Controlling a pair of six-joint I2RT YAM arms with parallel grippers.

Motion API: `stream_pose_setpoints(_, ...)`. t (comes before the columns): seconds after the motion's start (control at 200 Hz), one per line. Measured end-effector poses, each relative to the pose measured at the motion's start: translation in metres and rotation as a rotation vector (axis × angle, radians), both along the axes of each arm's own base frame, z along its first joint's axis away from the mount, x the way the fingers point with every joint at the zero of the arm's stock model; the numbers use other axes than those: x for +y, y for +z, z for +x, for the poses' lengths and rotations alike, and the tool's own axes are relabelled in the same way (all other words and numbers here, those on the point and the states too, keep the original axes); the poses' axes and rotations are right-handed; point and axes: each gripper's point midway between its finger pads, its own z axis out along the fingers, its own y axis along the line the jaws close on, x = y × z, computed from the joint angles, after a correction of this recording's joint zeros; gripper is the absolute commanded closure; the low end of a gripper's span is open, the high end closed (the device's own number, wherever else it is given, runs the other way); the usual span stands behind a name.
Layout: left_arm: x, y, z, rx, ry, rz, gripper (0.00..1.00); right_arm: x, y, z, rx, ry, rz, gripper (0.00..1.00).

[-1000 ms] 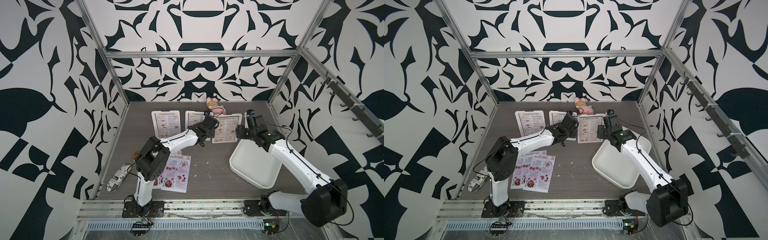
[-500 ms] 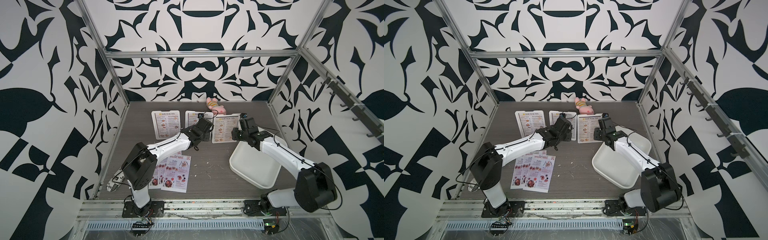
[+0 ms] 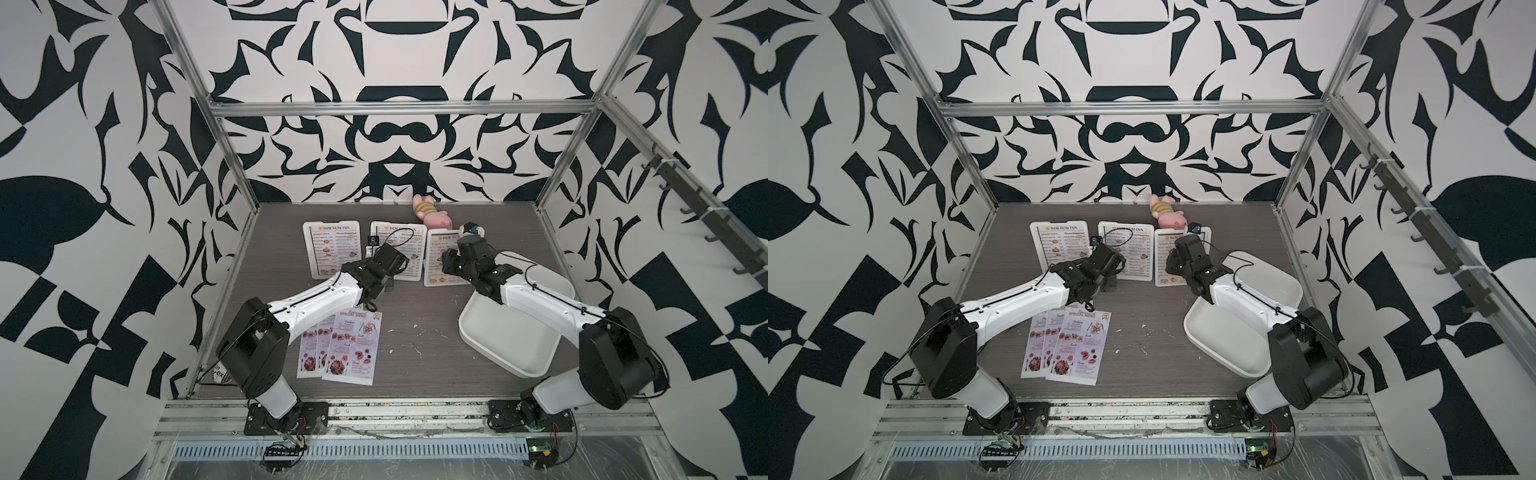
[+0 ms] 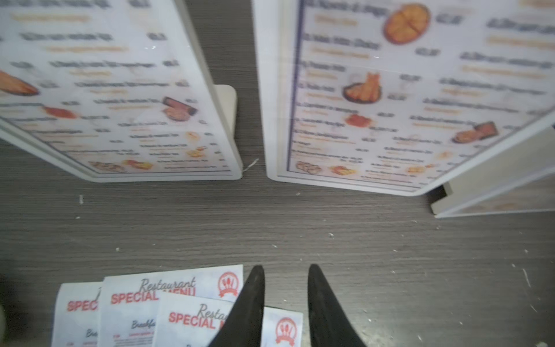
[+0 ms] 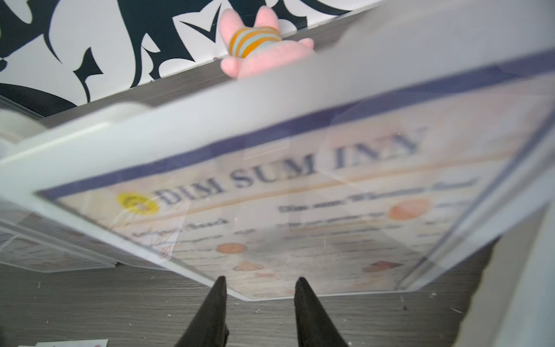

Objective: Replace the menus in the menu holders
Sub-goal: Adjust the menu holder at the center of the board.

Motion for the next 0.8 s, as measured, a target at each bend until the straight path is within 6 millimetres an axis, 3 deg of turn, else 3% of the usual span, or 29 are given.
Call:
stream_pose_setpoints(0.135, 0.02, 0.02, 0.004, -0.041, 0.047, -0.017, 0.71, 0.003, -0.019, 0.004, 0.028, -0.03, -0.022, 0.66)
stream_pose_setpoints(0.255, 0.026, 0.034, 0.002, -0.072, 0.057, -0.036, 0.71, 0.0, -0.028, 0.01, 0.04, -0.058, -0.042, 0.66)
stream_pose_setpoints(0.49, 0.029, 0.038, 0.001, -0.08, 0.061, -0.034, 0.7, -0.005, -0.016, 0.026, 0.006, -0.071, -0.048, 0.66)
stream_pose_setpoints(0.8, 0.03, 0.043, -0.001, -0.088, 0.06, -0.044, 0.71, -0.031, -0.003, 0.021, 0.011, -0.058, -0.114, 0.67)
